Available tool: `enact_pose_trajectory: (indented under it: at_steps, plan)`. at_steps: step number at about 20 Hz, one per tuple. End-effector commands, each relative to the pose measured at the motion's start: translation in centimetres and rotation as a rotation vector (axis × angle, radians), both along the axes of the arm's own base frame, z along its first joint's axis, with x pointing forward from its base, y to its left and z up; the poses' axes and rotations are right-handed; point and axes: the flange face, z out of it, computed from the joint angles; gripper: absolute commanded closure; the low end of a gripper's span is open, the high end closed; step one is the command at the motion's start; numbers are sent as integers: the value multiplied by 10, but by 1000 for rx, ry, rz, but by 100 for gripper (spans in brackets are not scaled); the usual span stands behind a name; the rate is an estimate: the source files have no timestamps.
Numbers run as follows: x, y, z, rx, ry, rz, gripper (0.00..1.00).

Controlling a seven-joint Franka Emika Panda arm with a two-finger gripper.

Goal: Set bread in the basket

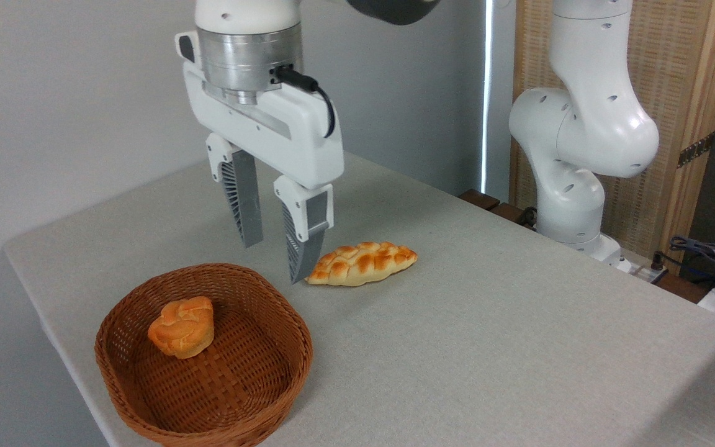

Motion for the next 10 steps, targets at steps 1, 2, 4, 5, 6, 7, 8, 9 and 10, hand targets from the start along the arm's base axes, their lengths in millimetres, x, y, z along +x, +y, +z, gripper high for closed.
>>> enact_pose_trajectory:
  at_steps: [1,2,4,5,6,7,8,9,10]
  plan:
    - [-15,4,3,41,43,-28,0]
    - [-18,5,3,59,62,-32,0]
    - [-18,5,3,63,64,-25,0]
    - [-18,5,4,65,63,-23,0]
    - [-18,5,4,65,62,-22,0]
    - [-18,5,5,65,62,-17,0]
    - [-18,5,5,65,61,-14,0]
    - [-17,5,5,65,61,-13,0]
    - [-17,5,6,65,58,-12,0]
